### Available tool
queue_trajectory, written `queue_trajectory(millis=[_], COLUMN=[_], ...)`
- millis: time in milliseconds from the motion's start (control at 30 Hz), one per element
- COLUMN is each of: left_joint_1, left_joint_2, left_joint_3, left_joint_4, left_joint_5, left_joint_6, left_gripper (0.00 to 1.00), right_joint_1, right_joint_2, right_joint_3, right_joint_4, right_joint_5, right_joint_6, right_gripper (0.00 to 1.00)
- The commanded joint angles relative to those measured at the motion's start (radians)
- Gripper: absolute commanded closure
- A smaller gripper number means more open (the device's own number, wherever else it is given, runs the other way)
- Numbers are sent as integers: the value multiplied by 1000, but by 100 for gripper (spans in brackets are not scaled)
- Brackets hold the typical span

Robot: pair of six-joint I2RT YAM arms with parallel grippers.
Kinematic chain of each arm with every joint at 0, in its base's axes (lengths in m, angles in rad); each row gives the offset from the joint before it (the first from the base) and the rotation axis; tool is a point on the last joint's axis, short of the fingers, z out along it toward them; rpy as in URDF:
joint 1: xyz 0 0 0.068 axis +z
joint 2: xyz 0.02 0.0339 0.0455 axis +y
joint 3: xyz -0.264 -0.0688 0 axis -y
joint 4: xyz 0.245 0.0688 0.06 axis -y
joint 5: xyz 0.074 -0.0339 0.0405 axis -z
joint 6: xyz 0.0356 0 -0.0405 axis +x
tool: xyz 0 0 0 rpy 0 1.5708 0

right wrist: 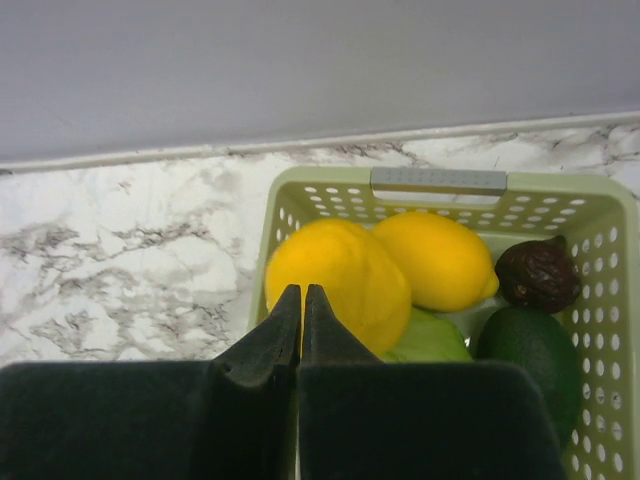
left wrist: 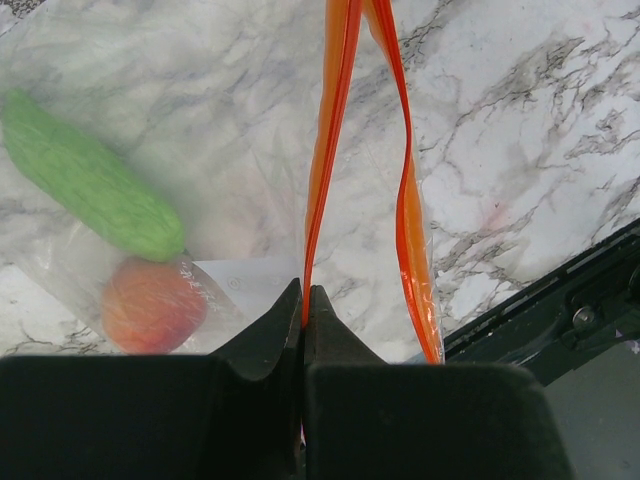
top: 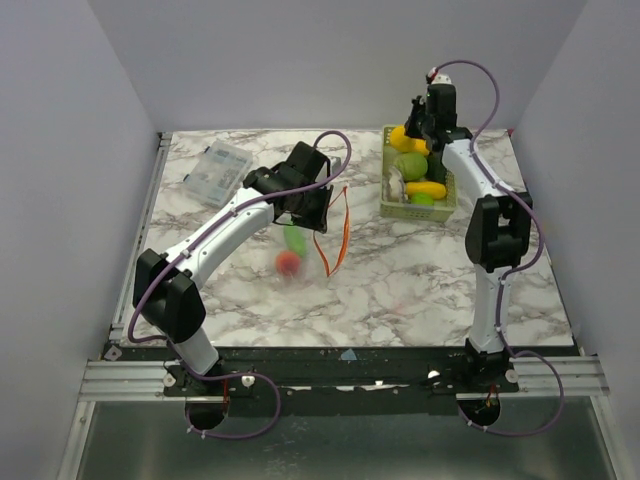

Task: Place the food in the zip-top bag and seal the zipper
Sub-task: Pick up the fake fruit from the bin, then place the fake fruit in the zipper food storage bag.

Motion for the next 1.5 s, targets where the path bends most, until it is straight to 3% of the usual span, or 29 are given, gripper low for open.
queue_trajectory(millis=[0,300,533,733,1033,1267,1467], left_joint_1=[-5,-5,-5,-4,-3,-2,-3], left_joint_2=[6,1,10,16,32,28,1], left_joint_3=[4,-1,14,30,65,69,43], left_joint_4=[20,23,20,11,-13,-24,17], left_joint_5=[31,28,26,21,4,39,114], left_joint_6=[8,10,10,11,13,-21,-72], left_gripper=[100,100,100,100,100,100,100], right_joint_1=[-4,-4,-2,4,46,133,217], right_joint_2=[-39,-127,-307,-468,-721,-874,-903], right_joint_3=[-15,-88,-230,-358,-547,-664,-804], right_joint_4=[9,-20,-64,-99,-95,20,332], right_joint_5=[45,41,-7,-153,-497,-713,-773], right_joint_6=[22,54,97,139,201,290,472], right_gripper=[99,100,100,100,100,100,100])
